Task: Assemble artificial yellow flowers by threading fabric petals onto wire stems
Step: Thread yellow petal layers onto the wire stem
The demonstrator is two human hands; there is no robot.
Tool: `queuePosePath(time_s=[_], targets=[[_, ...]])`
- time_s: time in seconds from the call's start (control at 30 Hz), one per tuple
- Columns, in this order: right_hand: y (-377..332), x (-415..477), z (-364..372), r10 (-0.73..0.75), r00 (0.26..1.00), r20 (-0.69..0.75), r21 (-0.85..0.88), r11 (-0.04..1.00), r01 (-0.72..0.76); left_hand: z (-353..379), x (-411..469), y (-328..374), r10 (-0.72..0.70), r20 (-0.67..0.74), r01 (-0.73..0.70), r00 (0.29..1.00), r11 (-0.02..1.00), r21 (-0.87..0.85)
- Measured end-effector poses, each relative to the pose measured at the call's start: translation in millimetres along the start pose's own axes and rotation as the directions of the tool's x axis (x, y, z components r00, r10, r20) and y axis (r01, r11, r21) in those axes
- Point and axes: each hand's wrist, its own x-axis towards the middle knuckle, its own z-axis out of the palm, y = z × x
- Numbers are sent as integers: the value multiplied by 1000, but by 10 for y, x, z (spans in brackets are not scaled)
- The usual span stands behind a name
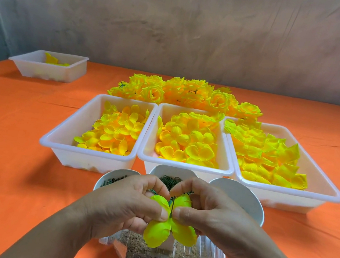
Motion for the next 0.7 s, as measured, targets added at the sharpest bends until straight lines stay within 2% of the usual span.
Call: queuePosePath(time_s=[0.3,0.7], targets=[[64,4,14,30,998,-47,-38,999,-31,26,9,-2,-40,-28,42,999,997,69],[51,-29,-9,39,999,-9,-12,999,-39,35,-4,71,-28,-28,32,999,989,146]])
